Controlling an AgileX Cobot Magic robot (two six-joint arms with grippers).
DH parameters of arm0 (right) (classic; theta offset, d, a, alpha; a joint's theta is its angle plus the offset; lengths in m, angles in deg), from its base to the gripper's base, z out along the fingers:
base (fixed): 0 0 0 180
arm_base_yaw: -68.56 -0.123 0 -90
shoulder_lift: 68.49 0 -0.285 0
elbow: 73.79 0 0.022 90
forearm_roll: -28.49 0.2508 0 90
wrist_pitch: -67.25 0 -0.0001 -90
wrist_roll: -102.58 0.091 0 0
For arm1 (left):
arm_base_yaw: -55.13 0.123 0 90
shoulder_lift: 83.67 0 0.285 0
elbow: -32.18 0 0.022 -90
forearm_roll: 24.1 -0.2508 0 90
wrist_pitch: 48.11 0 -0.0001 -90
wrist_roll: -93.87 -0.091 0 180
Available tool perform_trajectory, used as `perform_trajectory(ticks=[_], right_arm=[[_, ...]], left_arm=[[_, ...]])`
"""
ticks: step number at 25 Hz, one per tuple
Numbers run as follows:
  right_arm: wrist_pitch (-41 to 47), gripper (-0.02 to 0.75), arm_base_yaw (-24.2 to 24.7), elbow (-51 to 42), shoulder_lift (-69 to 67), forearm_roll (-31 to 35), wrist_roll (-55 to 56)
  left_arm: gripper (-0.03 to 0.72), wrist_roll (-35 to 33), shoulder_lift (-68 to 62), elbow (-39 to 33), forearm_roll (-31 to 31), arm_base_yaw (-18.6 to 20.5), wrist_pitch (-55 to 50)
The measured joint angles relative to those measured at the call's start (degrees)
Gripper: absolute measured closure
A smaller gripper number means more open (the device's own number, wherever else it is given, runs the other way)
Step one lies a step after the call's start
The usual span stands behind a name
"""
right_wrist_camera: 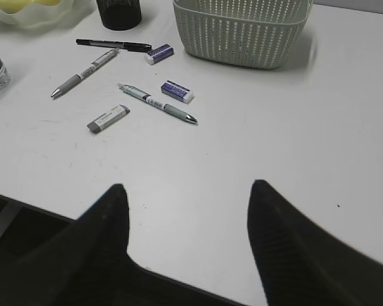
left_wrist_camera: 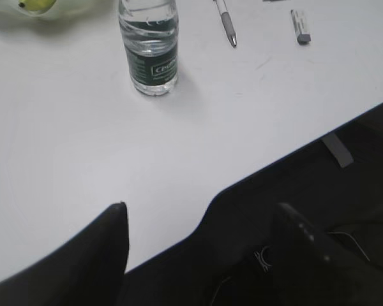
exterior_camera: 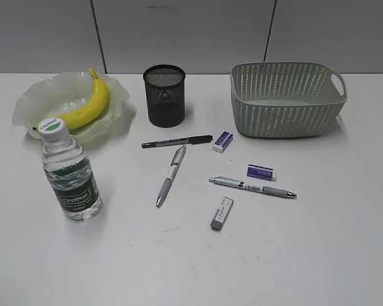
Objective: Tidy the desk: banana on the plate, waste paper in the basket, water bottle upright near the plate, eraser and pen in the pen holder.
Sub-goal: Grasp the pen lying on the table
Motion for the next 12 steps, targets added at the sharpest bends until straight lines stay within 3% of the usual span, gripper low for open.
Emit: perform_trajectory(ticks=[12], right_arm=[[-0.1, 0.271, 0.0, 0.0, 0.0, 0.0, 0.0]], left_arm=[[0.225, 0.2, 10.4, 0.0, -3.9, 0.0, 2.0]])
